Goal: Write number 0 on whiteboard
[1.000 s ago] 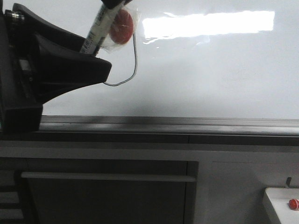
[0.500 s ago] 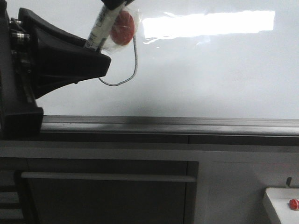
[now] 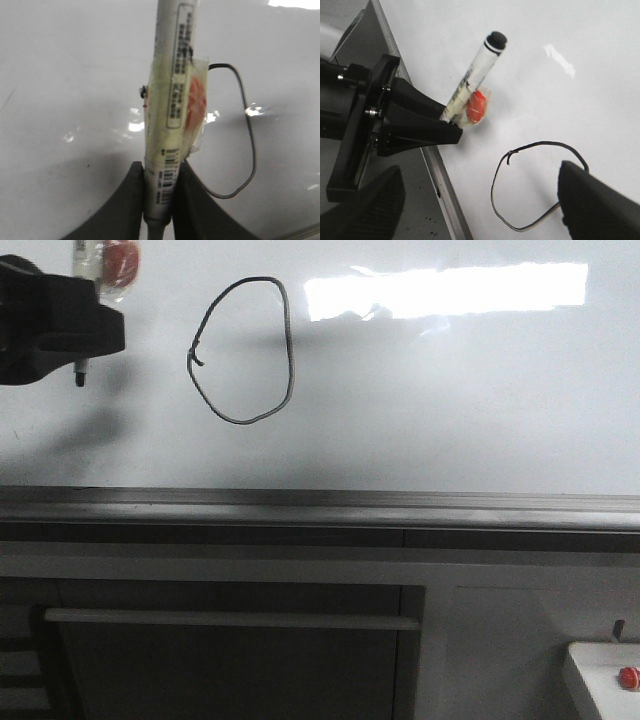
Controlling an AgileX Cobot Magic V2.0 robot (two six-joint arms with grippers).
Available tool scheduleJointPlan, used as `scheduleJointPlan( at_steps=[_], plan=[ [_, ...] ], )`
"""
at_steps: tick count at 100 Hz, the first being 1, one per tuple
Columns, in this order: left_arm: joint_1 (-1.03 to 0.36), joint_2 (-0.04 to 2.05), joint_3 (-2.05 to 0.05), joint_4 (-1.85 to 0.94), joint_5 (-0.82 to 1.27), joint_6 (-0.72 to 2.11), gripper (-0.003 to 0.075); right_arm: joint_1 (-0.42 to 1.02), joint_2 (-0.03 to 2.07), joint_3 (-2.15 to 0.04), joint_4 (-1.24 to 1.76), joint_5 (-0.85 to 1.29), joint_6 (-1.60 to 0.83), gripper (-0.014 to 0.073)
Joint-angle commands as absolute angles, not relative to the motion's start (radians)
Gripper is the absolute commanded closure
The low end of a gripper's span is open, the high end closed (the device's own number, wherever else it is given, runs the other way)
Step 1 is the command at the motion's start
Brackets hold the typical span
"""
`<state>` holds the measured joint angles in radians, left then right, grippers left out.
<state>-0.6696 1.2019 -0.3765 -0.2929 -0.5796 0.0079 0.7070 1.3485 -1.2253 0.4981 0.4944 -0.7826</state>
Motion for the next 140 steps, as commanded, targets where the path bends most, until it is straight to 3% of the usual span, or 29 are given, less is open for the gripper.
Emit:
scheduleJointPlan(
  at_steps=[1,41,140],
  plan=[
    [-0.67,1.19,-0.419,-0.359,-0.582,0.0,0.0741,0.702,1.312,-1.26,0.51,0.444,-0.784,0.0055],
    [-0.537,1.193,-0.528,-0.453,-0.265,0.0,0.0741,0.702,1.312,-1.26,0.514,0.45,-0.778,0.0055],
    [-0.52,1.274,-0.539,-0.415,-0.245,0.0,0.0739,0.702,1.312,-1.26,0.518,0.473,-0.777,0.0055]
  ],
)
